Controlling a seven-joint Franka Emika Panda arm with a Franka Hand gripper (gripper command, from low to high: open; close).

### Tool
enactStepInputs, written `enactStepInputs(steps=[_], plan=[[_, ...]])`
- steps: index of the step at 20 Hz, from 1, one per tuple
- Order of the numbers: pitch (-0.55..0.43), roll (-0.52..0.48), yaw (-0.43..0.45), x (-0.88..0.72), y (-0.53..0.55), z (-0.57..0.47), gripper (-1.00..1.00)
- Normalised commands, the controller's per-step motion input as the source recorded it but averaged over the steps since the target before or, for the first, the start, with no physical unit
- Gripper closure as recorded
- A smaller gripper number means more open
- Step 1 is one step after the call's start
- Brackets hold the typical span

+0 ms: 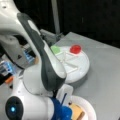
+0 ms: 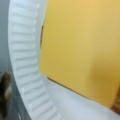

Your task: Ingredient selection for cheeseburger or sandwich

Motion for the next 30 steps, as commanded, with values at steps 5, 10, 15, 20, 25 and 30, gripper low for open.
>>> enactStepInputs(steps=[5, 10, 15, 20, 25, 30], plan=[[-0.118, -0.101, 0.013, -0.09, 0.09, -0.04, -1.00], [-0.085, -0.115, -0.015, -0.13, 0.13, 0.03, -1.00], [-0.006, -0.156, -0.077, -0.26, 0.23, 0.18, -1.00], [0.079, -0.227, -0.141, -0.36, 0.31, 0.22, -1.00], [0.099, -0.415, -0.242, -0.38, 0.46, 0.24, -1.00], [0.070, -0.655, -0.226, -0.34, 0.51, 0.22, -1.00]])
